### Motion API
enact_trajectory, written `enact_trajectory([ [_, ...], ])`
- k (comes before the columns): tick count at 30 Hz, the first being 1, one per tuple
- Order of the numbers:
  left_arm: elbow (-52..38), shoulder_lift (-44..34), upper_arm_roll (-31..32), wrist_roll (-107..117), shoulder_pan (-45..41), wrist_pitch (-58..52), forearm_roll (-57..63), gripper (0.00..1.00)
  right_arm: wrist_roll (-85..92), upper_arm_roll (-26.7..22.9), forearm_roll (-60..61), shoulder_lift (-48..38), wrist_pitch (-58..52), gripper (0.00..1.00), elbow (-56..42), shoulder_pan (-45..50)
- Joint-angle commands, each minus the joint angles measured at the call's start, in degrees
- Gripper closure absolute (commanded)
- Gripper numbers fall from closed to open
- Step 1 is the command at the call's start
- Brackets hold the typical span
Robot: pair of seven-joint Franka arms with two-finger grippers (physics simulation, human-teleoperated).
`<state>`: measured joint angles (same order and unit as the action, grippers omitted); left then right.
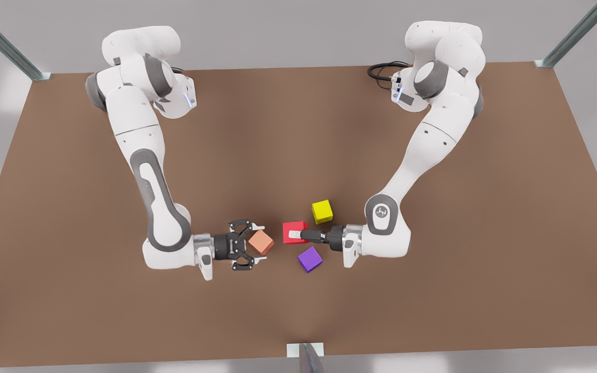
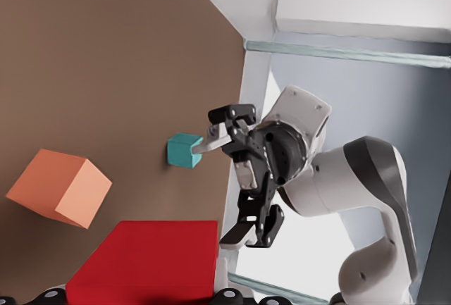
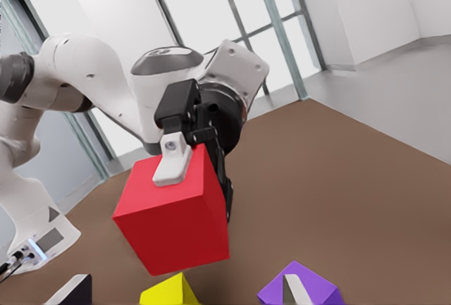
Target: Pick up red wooden cube and pass to hand red wooden cube and place in blue wooden cube
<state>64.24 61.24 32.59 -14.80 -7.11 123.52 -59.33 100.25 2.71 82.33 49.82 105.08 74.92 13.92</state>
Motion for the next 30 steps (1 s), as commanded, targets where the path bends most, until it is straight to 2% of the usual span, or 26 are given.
enact_trajectory([
  [1, -0.2, 0.0, 0.1, -10.7, 0.0, 0.3, -0.5, 0.33, 27.6, 0.0, 3.3, -0.1, 1.4, 0.0, 0.1, 0.5],
  [7, -0.1, 0.0, 0.2, -10.6, 0.0, 0.4, -0.5, 0.33, 27.7, 0.5, 7.1, -0.1, 1.3, 0.0, 2.1, 2.1],
  [30, -0.1, 0.4, 1.6, -10.3, -1.1, 5.2, -2.3, 0.33, 27.8, 2.0, 9.3, 0.2, 2.3, 0.0, 3.7, 3.7],
])
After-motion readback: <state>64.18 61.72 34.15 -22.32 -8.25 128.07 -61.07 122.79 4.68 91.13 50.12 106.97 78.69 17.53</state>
